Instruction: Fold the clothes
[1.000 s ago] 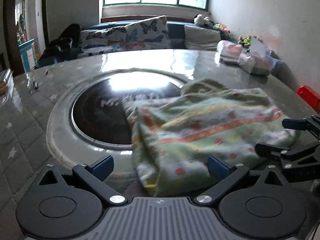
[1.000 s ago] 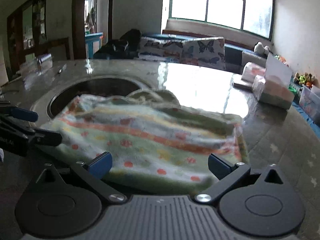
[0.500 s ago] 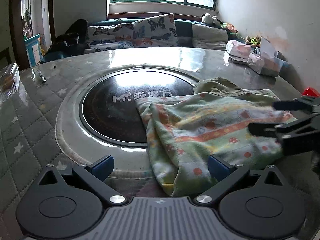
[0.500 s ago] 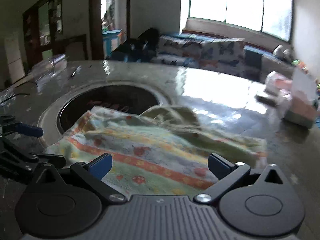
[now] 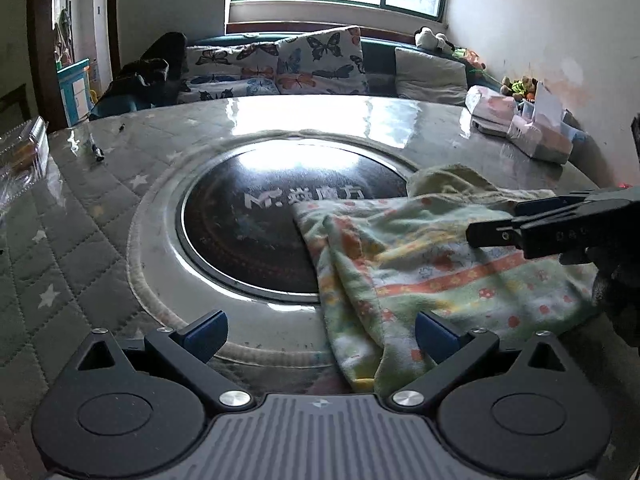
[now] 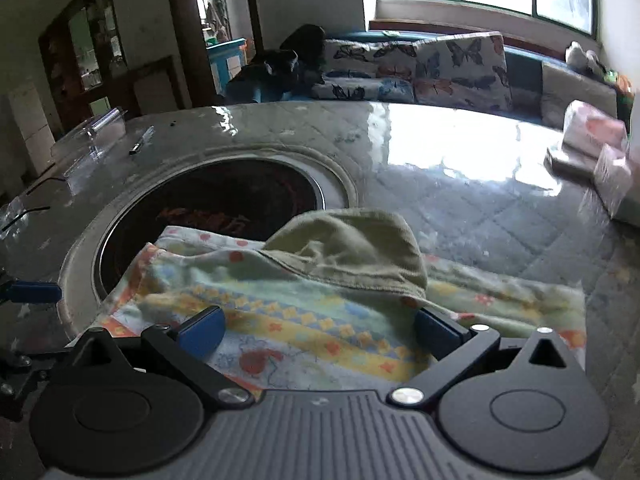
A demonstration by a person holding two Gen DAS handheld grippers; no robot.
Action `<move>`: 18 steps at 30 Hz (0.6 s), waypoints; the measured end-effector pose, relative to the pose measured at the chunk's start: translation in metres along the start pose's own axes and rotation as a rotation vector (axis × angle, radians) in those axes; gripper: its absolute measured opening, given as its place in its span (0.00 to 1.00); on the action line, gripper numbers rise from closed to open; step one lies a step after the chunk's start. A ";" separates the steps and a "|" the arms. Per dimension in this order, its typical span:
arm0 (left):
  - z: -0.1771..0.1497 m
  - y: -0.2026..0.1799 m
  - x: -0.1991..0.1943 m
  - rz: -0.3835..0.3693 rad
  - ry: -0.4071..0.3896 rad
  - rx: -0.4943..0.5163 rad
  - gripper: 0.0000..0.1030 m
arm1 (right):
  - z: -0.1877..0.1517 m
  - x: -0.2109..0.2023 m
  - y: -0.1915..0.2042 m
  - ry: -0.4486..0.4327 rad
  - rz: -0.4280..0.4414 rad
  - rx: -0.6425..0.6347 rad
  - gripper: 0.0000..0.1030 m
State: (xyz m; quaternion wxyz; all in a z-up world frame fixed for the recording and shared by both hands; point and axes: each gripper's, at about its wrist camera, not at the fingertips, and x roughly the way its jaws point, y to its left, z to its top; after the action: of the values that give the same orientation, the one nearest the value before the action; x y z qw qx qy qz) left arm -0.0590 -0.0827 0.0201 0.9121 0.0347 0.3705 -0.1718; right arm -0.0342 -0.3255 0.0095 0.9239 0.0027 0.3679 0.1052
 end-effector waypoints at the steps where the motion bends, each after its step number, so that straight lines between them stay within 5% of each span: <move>1: 0.001 0.002 -0.001 0.005 -0.004 -0.001 0.99 | 0.000 -0.004 0.003 -0.009 -0.005 -0.019 1.00; 18: 0.005 0.026 -0.003 0.025 0.006 -0.059 0.99 | -0.027 -0.053 0.098 -0.068 0.078 -0.400 0.90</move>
State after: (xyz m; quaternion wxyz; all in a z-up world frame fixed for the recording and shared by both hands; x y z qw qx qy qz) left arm -0.0483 -0.0581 0.0238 0.9138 0.0127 0.3775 -0.1492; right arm -0.1087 -0.2424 0.0343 0.9131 -0.1631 0.3079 0.2116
